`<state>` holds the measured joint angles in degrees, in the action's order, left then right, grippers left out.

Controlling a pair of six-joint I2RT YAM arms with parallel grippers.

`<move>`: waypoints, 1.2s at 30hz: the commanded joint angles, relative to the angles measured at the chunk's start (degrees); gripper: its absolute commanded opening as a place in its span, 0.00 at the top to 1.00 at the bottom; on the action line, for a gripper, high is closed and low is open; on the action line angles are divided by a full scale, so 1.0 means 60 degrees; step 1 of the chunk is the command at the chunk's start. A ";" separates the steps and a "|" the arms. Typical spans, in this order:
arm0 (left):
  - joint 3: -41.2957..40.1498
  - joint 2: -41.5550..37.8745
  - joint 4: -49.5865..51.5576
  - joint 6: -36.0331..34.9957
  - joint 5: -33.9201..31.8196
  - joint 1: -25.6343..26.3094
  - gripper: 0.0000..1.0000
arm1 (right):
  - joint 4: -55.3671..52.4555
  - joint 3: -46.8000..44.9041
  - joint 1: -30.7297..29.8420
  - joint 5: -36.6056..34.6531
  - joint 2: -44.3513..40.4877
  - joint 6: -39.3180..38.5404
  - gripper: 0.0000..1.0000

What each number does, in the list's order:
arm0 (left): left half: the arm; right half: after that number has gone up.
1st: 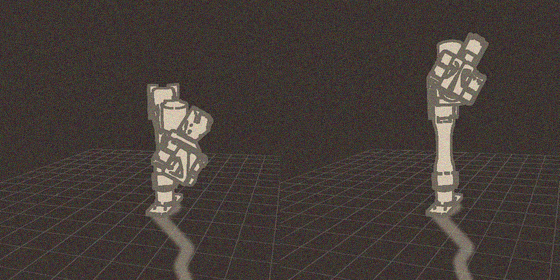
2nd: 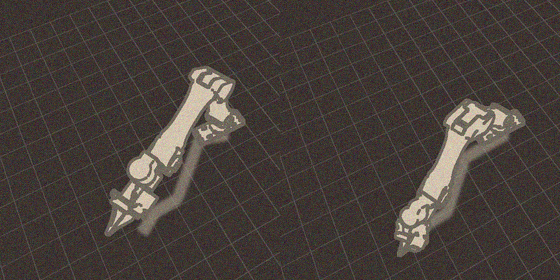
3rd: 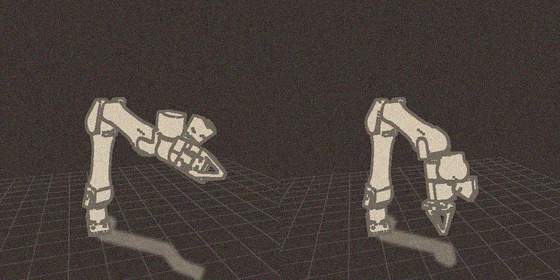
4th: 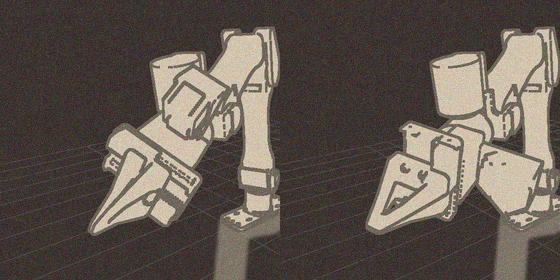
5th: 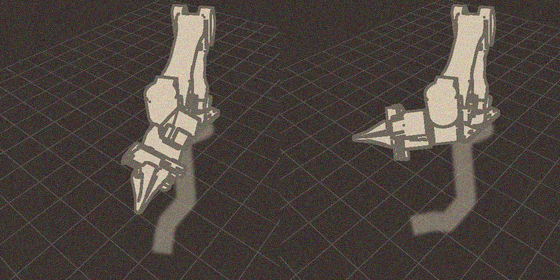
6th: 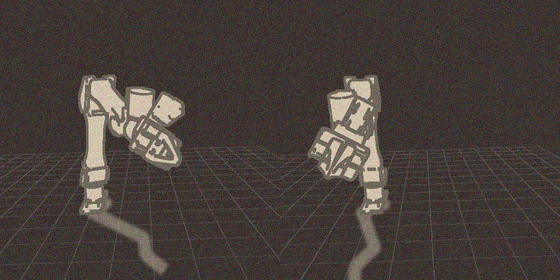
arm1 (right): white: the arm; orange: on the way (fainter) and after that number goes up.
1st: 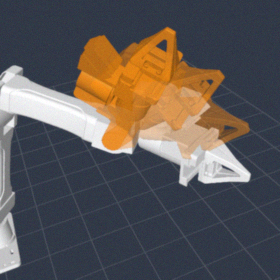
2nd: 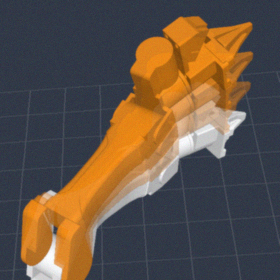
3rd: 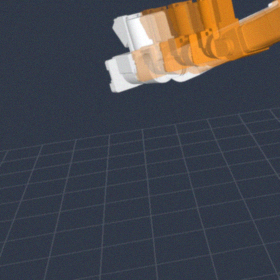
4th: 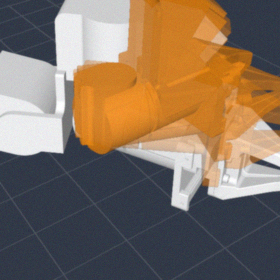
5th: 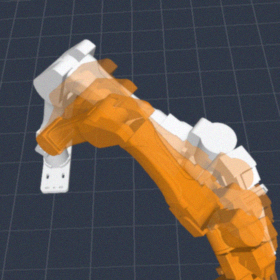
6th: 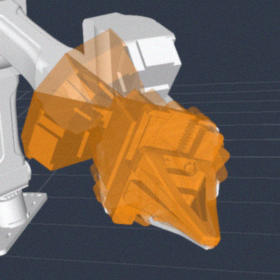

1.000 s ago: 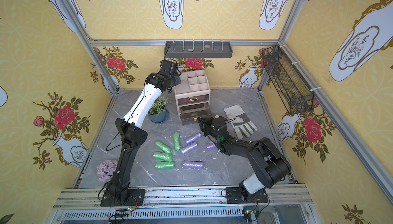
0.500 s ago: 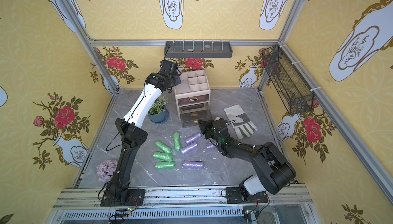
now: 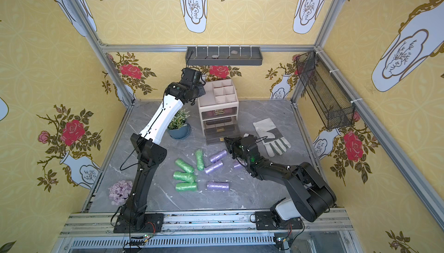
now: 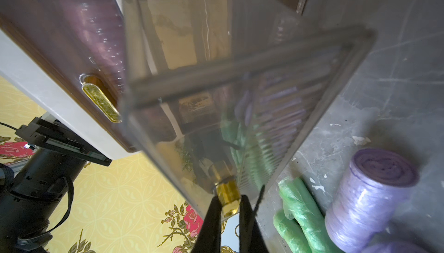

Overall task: Sort the rolls of trash bags by color and place them into the drawer
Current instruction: Open the drawer in the storage box.

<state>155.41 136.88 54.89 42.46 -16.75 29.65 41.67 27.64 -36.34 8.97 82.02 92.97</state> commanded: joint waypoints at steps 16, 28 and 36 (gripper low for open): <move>-0.0340 0.0028 0.0494 0.0299 0.0529 -0.0020 1.00 | -0.0897 -0.0050 0.0140 0.0643 -0.0250 -0.0443 0.79; -0.1169 -0.0595 0.0135 0.0291 0.0303 -0.0020 0.71 | -0.1239 0.0004 0.0210 0.0627 -0.0819 -0.0742 0.55; -0.1772 -0.1115 -0.0151 0.0118 0.0109 -0.0020 0.41 | -0.3017 0.0276 0.0478 0.0651 -0.1973 -0.1408 0.45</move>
<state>145.43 130.52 54.59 43.94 -15.20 29.52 28.38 28.45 -33.98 12.88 72.12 87.11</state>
